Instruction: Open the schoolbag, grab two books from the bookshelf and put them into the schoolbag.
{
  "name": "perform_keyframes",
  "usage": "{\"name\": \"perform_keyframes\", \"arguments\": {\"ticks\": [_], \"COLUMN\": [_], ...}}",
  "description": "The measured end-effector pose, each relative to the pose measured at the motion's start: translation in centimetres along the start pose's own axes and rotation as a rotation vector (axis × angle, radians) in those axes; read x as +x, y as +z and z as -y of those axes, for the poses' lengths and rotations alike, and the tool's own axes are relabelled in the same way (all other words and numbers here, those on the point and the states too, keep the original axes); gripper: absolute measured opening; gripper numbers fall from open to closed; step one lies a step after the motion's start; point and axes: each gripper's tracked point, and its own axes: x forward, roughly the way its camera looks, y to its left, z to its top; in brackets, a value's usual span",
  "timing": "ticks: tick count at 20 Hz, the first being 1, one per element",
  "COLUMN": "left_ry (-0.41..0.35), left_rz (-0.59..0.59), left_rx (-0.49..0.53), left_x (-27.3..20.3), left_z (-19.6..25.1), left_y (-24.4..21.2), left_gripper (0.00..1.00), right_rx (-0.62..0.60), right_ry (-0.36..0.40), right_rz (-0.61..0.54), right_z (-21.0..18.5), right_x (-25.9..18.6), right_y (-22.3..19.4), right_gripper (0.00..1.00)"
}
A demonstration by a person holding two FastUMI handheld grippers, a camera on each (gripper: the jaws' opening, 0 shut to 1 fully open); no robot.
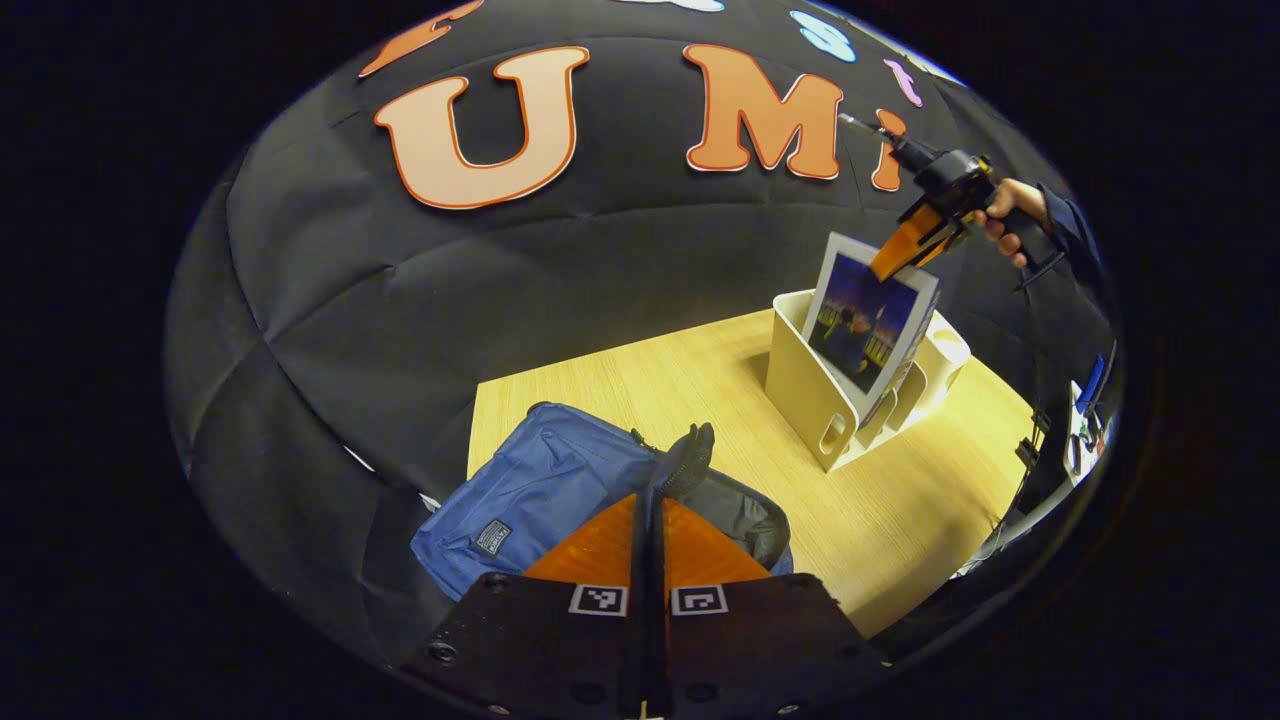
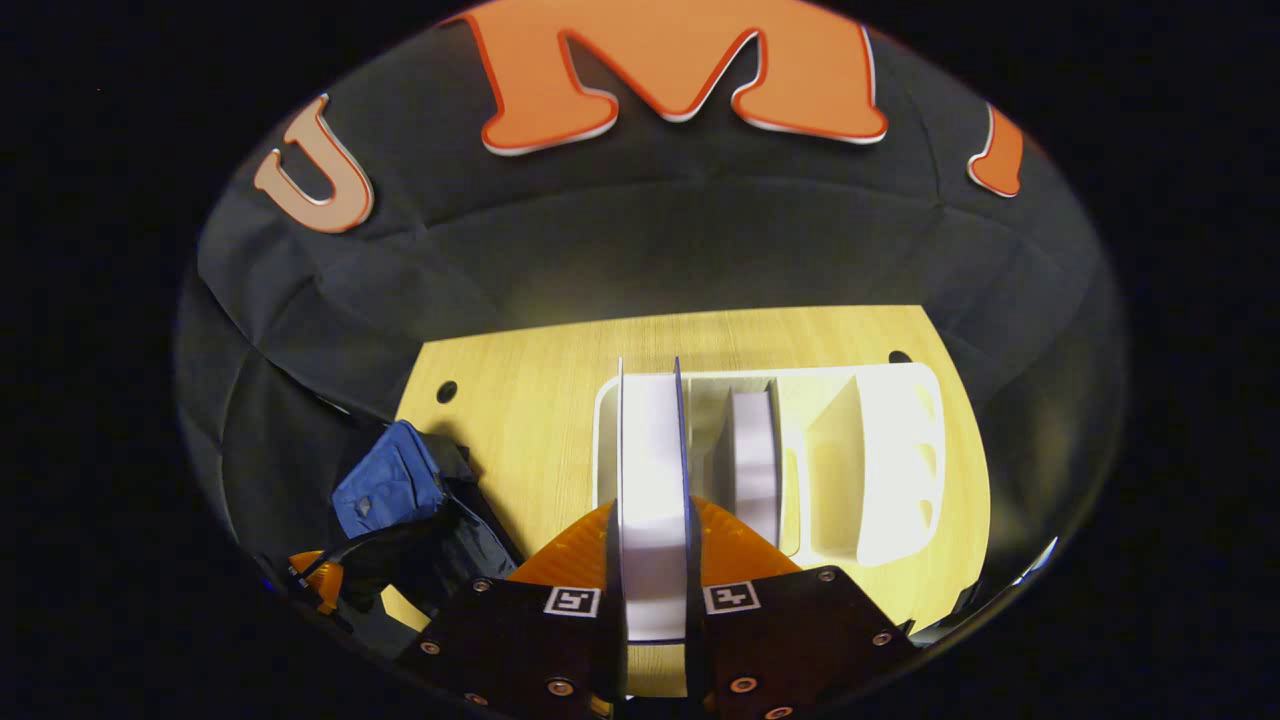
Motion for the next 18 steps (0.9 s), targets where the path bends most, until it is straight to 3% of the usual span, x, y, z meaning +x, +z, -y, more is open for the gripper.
{"name": "perform_keyframes", "arguments": {"ticks": [5, 9, 12, 16, 18], "left_ry": [0.007, 0.008, 0.012, -0.008, -0.028], "left_rz": [-0.016, -0.037, -0.046, -0.06, -0.07], "left_rx": [-0.012, -0.017, -0.019, -0.019, -0.024], "left_x": [0.0, 0.3, 0.6, 1.0, 1.4], "left_z": [-0.3, -0.7, -1.2, -1.2, -0.9], "left_y": [0.5, 1.0, 1.3, 1.5, 1.6], "left_gripper": [0.02, 0.02, 0.02, 0.02, 0.02], "right_rx": [0.061, 0.137, 0.222, 0.396, 0.471], "right_ry": [0.079, 0.133, 0.201, 0.35, 0.383], "right_rz": [0.136, 0.207, 0.208, 0.153, 0.111], "right_z": [1.3, 1.7, 0.0, -5.6, -7.4], "right_x": [-7.8, -11.0, -10.5, -7.3, -5.7], "right_y": [1.3, 0.0, -2.8, -7.6, -10.2], "right_gripper": [0.22, 0.23, 0.22, 0.21, 0.21]}}
